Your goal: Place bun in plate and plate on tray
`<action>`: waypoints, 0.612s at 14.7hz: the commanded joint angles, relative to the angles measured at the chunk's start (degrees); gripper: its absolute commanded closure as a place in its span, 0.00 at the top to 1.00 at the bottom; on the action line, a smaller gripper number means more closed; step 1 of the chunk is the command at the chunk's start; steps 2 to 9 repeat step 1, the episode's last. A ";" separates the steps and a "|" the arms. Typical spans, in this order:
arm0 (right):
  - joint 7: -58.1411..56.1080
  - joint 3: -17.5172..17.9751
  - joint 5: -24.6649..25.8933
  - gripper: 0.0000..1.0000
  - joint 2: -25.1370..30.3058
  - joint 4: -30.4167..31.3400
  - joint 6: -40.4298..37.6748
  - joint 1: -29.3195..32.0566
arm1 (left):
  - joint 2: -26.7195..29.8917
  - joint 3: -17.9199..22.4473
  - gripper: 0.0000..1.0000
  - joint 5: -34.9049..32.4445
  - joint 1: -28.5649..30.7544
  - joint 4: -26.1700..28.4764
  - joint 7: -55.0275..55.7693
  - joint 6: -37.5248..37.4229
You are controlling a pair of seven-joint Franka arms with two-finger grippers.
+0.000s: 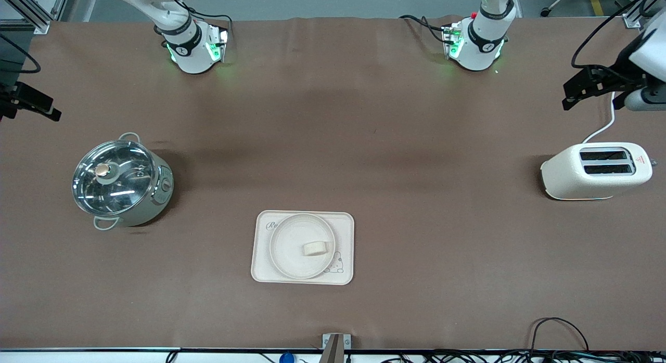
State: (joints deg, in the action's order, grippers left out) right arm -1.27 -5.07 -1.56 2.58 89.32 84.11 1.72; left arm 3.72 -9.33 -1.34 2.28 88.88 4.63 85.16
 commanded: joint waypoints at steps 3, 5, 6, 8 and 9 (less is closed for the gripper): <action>-0.23 0.50 1.38 1.00 0.76 -0.20 -1.40 0.65 | 0.32 -1.56 1.00 -1.74 0.27 -0.64 -0.94 -1.92; -0.23 0.50 1.38 1.00 0.76 -0.20 -1.40 0.65 | 0.32 -1.56 1.00 -1.74 0.27 -0.64 -0.94 -1.92; -0.23 0.50 1.38 1.00 0.76 -0.20 -1.40 0.65 | 0.32 -1.56 1.00 -1.74 0.27 -0.64 -0.94 -1.92; -0.23 0.50 1.38 1.00 0.76 -0.20 -1.40 0.65 | 0.32 -1.56 1.00 -1.74 0.27 -0.64 -0.94 -1.92; -0.23 0.50 1.38 1.00 0.76 -0.20 -1.40 0.65 | 0.32 -1.56 1.00 -1.74 0.27 -0.64 -0.94 -1.92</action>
